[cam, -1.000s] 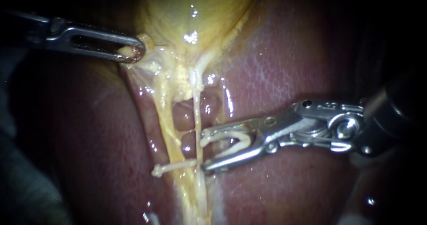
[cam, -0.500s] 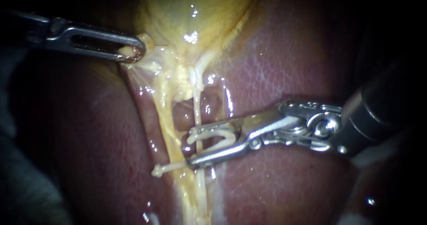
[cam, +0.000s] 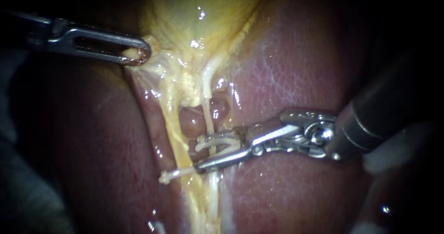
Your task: Clipping second clip left tube
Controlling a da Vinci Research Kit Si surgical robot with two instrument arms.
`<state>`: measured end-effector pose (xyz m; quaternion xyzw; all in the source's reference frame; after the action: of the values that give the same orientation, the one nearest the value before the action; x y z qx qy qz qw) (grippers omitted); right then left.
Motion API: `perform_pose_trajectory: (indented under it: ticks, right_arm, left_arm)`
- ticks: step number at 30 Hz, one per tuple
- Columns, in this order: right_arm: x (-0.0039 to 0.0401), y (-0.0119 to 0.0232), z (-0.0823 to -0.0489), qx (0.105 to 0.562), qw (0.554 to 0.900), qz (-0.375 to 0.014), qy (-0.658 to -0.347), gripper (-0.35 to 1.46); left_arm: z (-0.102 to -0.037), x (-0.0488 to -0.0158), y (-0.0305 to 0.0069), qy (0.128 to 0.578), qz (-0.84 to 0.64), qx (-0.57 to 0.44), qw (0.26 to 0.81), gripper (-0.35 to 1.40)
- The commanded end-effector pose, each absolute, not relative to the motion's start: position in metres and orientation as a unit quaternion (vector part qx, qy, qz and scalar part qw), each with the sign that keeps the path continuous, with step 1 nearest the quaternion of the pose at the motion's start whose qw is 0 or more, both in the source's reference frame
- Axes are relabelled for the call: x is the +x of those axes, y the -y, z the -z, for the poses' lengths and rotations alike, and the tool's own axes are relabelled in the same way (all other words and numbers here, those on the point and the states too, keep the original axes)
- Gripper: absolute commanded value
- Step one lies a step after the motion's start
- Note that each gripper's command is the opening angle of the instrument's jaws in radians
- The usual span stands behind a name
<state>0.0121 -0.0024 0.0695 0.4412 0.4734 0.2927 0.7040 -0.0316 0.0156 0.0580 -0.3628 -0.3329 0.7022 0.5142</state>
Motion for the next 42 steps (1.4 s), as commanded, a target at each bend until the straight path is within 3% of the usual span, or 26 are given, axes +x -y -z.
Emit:
perform_pose_trajectory:
  ticks: [1,6,30,42]
  right_arm:
    - [0.0122,0.0023,-0.0695,0.441,0.704,-0.293,-0.474,0.49]
    - [0.0130,0.0023,-0.0694,0.441,0.700,-0.297,-0.477,0.49]
    - [0.0191,0.0041,-0.0673,0.523,0.604,-0.290,-0.527,0.48]
    - [0.0201,0.0042,-0.0665,0.525,0.597,-0.291,-0.533,0.48]
  left_arm:
    - [-0.0580,-0.0316,-0.0156,0.333,-0.702,-0.363,0.514,-0.35]
    - [-0.0580,-0.0316,-0.0156,0.333,-0.702,-0.363,0.514,-0.35]
    - [-0.0580,-0.0316,-0.0156,0.333,-0.702,-0.363,0.514,-0.35]
    - [-0.0580,-0.0317,-0.0156,0.333,-0.702,-0.363,0.515,-0.35]
